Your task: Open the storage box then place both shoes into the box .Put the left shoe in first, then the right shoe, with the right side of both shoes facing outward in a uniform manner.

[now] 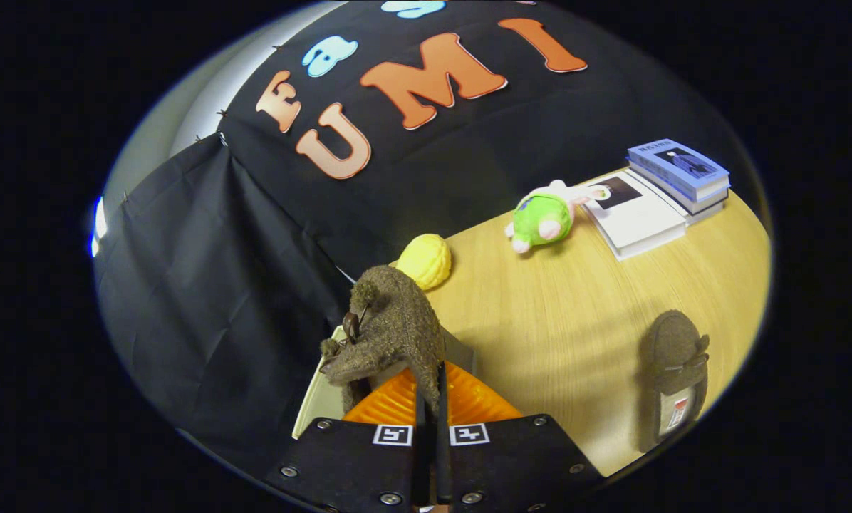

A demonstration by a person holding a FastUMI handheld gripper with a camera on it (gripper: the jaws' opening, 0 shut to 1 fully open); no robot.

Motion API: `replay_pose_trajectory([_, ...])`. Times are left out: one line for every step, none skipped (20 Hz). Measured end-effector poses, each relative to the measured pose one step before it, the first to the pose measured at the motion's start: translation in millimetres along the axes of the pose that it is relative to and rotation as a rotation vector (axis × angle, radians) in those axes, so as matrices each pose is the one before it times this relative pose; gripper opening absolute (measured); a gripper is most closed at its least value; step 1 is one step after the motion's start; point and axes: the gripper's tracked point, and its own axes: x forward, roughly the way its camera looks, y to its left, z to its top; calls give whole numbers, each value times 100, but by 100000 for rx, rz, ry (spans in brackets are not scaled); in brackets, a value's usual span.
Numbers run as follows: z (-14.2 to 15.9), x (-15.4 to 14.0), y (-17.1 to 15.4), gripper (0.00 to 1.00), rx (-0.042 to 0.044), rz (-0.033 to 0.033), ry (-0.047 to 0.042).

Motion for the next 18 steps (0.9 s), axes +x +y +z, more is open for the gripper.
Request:
replay_pose_trajectory([3,343,1278,5,-1298,1424,54])
replay_pose_trajectory([-64,527,1263,5,-750,1123,408])
replay_pose_trajectory([-162,629,1005,4,-3,699,728])
replay_pose_trajectory([-211,598,653,4,50,-808,325])
replay_pose_trajectory([-201,675,504,5,-836,-1261,542])
replay_pose_trajectory([-403,835,461,5,-286,-903,1367])
replay_pose_trajectory([-659,713,677,4,179,356,2504])
replay_pose_trajectory([-261,623,380,4,723,728,2420])
replay_pose_trajectory([-449,753,543,5,323,164,2602])
replay_pose_trajectory([-404,663,328,5,709,-513,2083])
replay_pose_trajectory([-463,653,387,5,87,-393,2043])
replay_pose_trajectory([-507,611,323,5,821,-194,1849])
replay_pose_trajectory([-627,627,399,5,768,108,2096])
replay_pose_trajectory([-635,661,397,5,685,290,2360])
replay_pose_trajectory([-564,490,290,5,300,-3,1977])
replay_pose_trajectory([-426,516,18,5,54,-813,1647])
replay_pose_trajectory([-956,437,14,5,519,-1507,1591])
replay_pose_trajectory([-537,364,-268,5,1695,-1589,2068])
